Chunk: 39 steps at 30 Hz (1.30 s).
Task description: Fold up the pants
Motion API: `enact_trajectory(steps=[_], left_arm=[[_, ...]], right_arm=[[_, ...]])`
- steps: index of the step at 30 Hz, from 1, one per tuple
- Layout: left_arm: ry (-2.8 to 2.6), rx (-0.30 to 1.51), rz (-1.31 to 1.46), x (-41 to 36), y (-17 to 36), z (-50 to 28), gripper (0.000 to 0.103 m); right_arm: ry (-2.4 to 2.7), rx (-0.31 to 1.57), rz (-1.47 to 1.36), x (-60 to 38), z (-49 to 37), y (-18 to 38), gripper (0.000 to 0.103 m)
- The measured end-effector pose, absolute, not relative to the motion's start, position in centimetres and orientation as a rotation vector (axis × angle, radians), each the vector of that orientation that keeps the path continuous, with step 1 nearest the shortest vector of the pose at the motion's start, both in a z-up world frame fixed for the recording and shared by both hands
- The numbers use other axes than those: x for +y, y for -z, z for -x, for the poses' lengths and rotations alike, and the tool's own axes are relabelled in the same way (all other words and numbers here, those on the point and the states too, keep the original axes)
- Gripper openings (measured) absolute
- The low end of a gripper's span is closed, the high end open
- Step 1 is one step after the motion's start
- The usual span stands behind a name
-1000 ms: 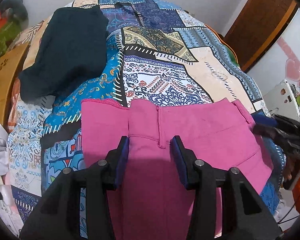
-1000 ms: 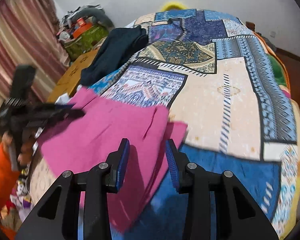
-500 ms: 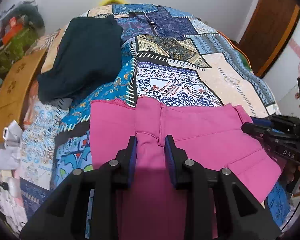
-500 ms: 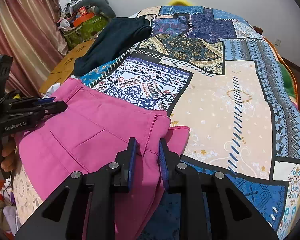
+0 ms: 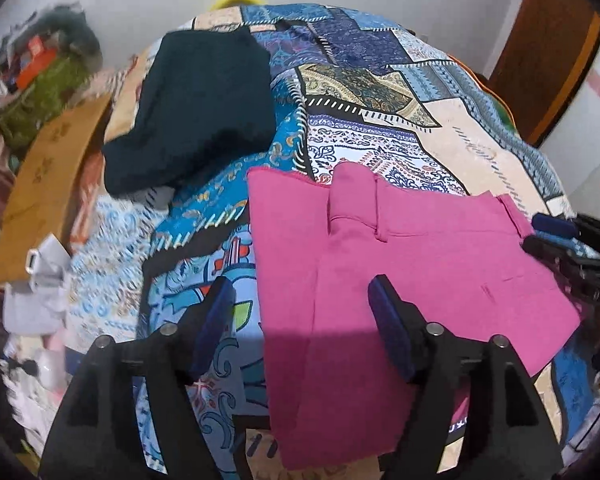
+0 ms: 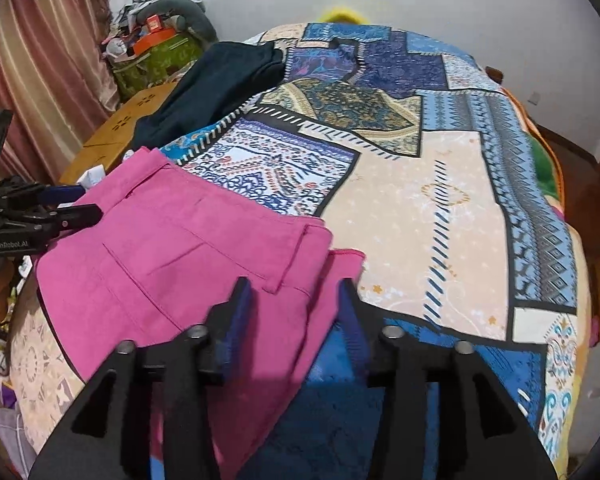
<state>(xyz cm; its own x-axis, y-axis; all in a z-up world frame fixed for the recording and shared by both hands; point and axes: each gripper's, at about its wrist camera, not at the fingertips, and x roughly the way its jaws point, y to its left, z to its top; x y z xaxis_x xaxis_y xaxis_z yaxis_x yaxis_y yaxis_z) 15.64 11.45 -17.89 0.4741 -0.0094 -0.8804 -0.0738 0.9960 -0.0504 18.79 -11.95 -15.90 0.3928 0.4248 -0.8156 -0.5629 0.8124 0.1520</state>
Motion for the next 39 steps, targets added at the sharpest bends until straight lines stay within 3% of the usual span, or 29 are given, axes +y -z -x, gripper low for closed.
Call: enact_trajectory(steps=[4, 8, 15, 18, 20, 22, 25, 29, 39], left_arm=[[-0.022, 1.092, 0.156, 12.2, 18.5, -15.7, 0.076], [0.007, 1.104, 0.204, 12.7, 18.9, -15.8, 0.077], [0.064, 1.092, 0.255, 13.2, 19.1, -15.5, 0.067], [0.065, 1.091, 0.272, 13.3, 19.1, -15.5, 0.061], [0.060, 1.088, 0.279, 13.4, 19.0, -15.4, 0.056], [0.047, 1.076, 0.273, 13.3, 18.6, -15.3, 0.042], [0.033, 1.057, 0.231, 12.6, 17.7, -15.1, 0.010], [-0.004, 1.041, 0.122, 11.2, 17.2, -14.9, 0.010], [-0.037, 0.941, 0.045, 11.0, 13.7, -14.9, 0.010]], right_arm=[[-0.614, 1.022, 0.105, -13.0, -18.8, 16.0, 0.061], [-0.628, 1.094, 0.019, -14.2, -18.6, 16.6, 0.062], [-0.665, 1.152, -0.084, -14.6, -19.0, 17.6, 0.064], [-0.687, 1.156, -0.104, -14.3, -19.1, 17.7, 0.057], [-0.709, 1.165, -0.132, -14.3, -19.3, 17.9, 0.044], [-0.741, 1.165, -0.146, -13.9, -19.2, 17.7, 0.031], [-0.741, 1.138, -0.106, -13.0, -18.9, 17.3, 0.024], [-0.726, 1.110, -0.065, -12.7, -19.1, 17.1, 0.011], [-0.752, 0.977, -0.001, -12.1, -19.8, 13.3, 0.008]])
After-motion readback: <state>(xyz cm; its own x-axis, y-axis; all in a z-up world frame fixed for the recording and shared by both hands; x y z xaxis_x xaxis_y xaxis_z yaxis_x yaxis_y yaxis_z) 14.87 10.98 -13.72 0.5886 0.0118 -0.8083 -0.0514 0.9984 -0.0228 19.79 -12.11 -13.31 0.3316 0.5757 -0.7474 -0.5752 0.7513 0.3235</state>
